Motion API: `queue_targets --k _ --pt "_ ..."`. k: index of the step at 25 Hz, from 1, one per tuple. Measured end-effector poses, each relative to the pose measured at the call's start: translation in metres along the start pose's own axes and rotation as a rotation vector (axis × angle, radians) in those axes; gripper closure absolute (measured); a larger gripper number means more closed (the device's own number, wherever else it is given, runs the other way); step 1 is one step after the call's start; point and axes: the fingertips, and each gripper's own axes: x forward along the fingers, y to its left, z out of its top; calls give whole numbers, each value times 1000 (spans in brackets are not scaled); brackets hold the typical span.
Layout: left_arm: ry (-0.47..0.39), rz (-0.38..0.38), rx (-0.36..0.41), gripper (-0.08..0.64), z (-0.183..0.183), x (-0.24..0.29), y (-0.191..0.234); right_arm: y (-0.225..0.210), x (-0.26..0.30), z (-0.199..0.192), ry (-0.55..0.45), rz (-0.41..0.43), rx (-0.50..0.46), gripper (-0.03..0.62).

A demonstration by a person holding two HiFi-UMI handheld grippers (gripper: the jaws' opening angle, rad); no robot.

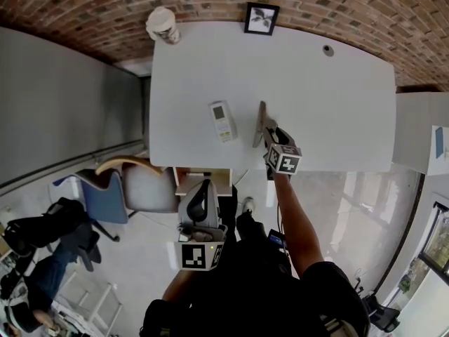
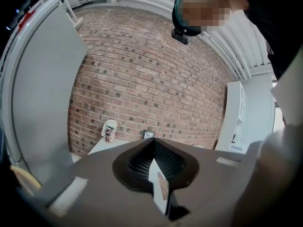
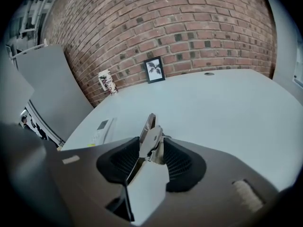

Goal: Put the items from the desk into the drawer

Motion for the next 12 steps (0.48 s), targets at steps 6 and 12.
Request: queue_targets --k 6,12 --pt "4 1 -10 540 -2 -3 4 2 3 -1 16 7 5 485" --pt "-3 -3 -10 540 0 -8 1 4 1 3 7 26 9 536"
